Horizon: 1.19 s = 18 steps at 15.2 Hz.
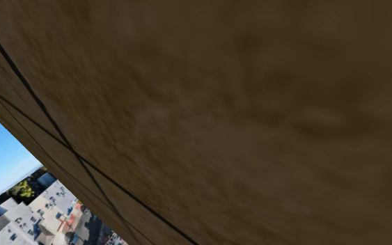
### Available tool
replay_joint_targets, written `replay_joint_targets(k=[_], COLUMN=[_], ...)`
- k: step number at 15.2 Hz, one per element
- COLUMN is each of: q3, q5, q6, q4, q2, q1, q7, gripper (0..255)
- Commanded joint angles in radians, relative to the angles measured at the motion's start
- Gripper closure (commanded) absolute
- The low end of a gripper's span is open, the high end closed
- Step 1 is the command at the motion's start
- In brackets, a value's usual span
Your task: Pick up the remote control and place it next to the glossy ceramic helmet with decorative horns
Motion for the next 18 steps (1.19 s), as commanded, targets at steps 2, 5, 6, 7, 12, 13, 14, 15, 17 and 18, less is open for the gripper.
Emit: replay_joint_targets(k=[2,5,6,7,12,13,14,15,17,18], q3=[0.046,0.093,0.108,0.122,0.183,0.192,0.200,0.206,0.215,0.215], q5=[0.028,0.054,0.061,0.067,0.084,0.085,0.084,0.083,0.078,0.075], q6=[0.075,0.147,0.171,0.196,0.317,0.341,0.365,0.389,0.434,0.448], q4=[-0.032,-0.044,-0.045,-0.045,-0.029,-0.023,-0.016,-0.008,0.009,0.002], q2=[0.070,0.156,0.187,0.219,0.395,0.433,0.471,0.509,0.583,0.590], q1=[-0.042,-0.080,-0.092,-0.105,-0.165,-0.176,-0.186,-0.196,-0.212,-0.211], q7=[0.168,0.332,0.386,0.440,0.709,0.762,0.815,0.868,0.967,0.970], gripper=[0,0,0,0,0,0,0,0,0,0])
